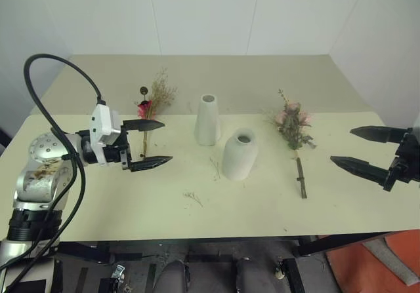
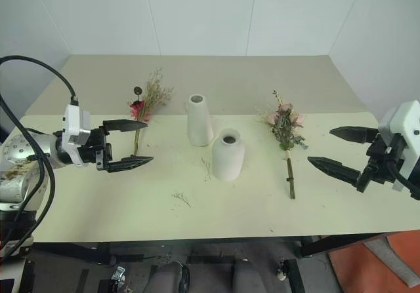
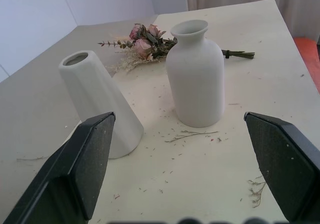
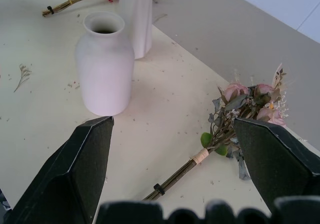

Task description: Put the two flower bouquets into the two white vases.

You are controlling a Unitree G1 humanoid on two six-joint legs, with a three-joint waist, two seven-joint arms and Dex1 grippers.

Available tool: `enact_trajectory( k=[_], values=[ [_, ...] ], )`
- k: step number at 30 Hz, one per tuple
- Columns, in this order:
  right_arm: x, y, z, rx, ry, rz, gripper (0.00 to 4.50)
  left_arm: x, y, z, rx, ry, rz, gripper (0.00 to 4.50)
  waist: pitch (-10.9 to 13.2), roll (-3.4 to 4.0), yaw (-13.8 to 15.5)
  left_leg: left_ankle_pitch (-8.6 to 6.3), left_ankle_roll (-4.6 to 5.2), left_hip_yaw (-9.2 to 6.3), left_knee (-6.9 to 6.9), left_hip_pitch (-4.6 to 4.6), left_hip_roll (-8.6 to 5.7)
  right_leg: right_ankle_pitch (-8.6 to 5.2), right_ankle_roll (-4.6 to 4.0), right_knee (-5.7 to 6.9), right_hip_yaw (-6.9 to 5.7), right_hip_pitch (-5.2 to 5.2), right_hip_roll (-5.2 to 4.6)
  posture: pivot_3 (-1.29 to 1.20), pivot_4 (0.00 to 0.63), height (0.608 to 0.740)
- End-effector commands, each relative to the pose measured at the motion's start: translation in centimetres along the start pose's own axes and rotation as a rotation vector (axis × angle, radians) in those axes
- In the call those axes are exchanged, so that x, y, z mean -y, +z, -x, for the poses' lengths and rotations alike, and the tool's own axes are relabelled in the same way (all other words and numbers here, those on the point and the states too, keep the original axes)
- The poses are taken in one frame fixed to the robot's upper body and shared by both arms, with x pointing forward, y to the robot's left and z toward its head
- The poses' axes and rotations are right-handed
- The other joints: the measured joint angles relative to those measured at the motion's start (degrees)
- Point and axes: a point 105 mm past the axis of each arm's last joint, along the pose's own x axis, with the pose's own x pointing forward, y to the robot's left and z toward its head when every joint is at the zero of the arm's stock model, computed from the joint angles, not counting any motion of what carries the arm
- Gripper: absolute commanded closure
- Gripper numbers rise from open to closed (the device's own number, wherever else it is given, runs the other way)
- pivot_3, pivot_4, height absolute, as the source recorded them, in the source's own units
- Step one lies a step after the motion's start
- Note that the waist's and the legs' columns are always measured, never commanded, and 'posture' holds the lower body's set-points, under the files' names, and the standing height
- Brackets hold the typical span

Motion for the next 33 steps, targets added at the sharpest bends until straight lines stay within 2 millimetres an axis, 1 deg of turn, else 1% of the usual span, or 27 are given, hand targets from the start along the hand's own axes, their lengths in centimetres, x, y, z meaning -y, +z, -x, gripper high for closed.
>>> enact_trajectory(
  k=[1, 6, 9, 11, 15, 19, 21, 24, 28, 30, 33],
  values=[
    [0.0, 1.3, 0.5, 0.035, -0.01, 0.049, 0.06, -0.1, 1.4, -0.2, 0.017, -0.01, -0.062, 0.0, 0.0, 0.0, 0.0, 0.0, 0.0, 0.0, 0.0, 0.0, 0.0, 0.0, 0.0, 0.0, 0.0, 0.0, 0.0, 0.0, 0.15, 0.74],
    [0.1, 1.1, 0.2, 0.025, -0.016, 0.061, 0.06, 0.1, 1.3, 0.3, 0.003, -0.008, -0.058, 0.0, 0.0, 0.0, 0.0, 0.0, 0.0, 0.0, 0.0, 0.01, 0.0, 0.0, 0.0, 0.01, 0.0, 0.01, 0.0, 0.0, 0.15, 0.74],
    [0.5, 0.8, 0.0, 0.006, -0.039, 0.066, 0.06, 0.0, 1.2, 0.3, -0.002, -0.006, -0.058, 0.0, 0.0, 0.0, 0.0, 0.0, 0.0, 0.0, 0.0, 0.01, 0.0, 0.0, 0.0, 0.01, 0.0, 0.0, 0.0, 0.0, 0.15, 0.74],
    [0.3, 0.7, -0.1, 0.007, -0.029, 0.069, 0.06, -0.1, 1.2, 0.2, -0.003, 0.008, -0.054, 0.0, 0.0, 0.0, 0.0, 0.0, 0.0, 0.0, 0.0, 0.01, 0.0, 0.0, 0.0, 0.01, 0.0, 0.0, 0.0, 0.0, 0.15, 0.74],
    [-0.3, 1.0, -1.0, 0.032, 0.0, 0.078, 0.06, -2.0, -0.3, 0.3, -0.097, 0.225, 0.0, 0.0, 0.0, 0.0, 0.0, 0.0, 0.0, -0.01, 0.01, 0.02, 0.0, 0.0, 0.0, 0.01, 0.0, 0.02, 0.0, 0.0, 0.15, 0.74],
    [-1.4, 2.6, -3.0, 0.087, 0.071, 0.127, 0.06, -4.3, 0.3, 0.1, -0.177, 0.455, -0.02, 0.0, 0.0, 0.0, -0.2, 0.0, 0.0, -0.01, 0.01, 0.02, 0.0, 0.02, 0.02, 0.04, 0.03, -0.01, 0.0, 0.0, 0.15, 0.74],
    [-1.6, 3.5, -4.0, 0.115, 0.09, 0.141, 0.06, -5.8, -0.1, 0.1, -0.24, 0.587, 0.011, 0.0, 0.0, -0.01, -0.1, 0.0, 0.0, -0.03, 0.01, 0.01, 0.0, 0.02, 0.02, 0.05, 0.02, -0.02, 0.01, 0.0, 0.15, 0.74],
    [-2.1, 4.7, -5.5, 0.164, 0.125, 0.15, 0.06, -6.6, -0.5, 0.1, -0.276, 0.665, 0.094, 0.0, 0.0, -0.01, 0.0, 0.0, 0.0, -0.05, 0.03, 0.01, -0.03, 0.03, 0.04, 0.04, 0.01, 0.0, 0.0, 0.0, 0.15, 0.74],
    [-3.6, 5.7, -7.8, 0.203, 0.189, 0.181, 0.06, -7.9, -1.8, -0.6, -0.362, 0.81, 0.198, 0.0, 0.0, -0.01, 0.1, 0.0, 0.0, -0.08, 0.02, -0.13, -0.05, 0.02, 0.05, 0.0, -0.02, -0.11, -0.01, 0.0, 0.15, 0.74],
    [-3.8, 6.1, -8.6, 0.22, 0.202, 0.185, 0.06, -9.3, -3.0, -0.4, -0.445, 0.922, 0.279, 0.0, 0.0, -0.03, 0.3, 0.0, 0.0, -0.12, 0.06, -0.14, -0.09, 0.02, 0.05, 0.02, -0.06, -0.09, -0.03, 0.0, 0.15, 0.74],
    [-3.8, 6.6, -9.3, 0.242, 0.203, 0.181, 0.06, -10.2, -4.5, -0.5, -0.557, 0.963, 0.38, 0.0, 0.0, -0.03, 0.1, 0.01, -0.01, -0.14, 0.07, -0.13, -0.11, 0.04, 0.05, 0.05, -0.07, -0.1, -0.02, 0.0, 0.15, 0.74]
  ],
)
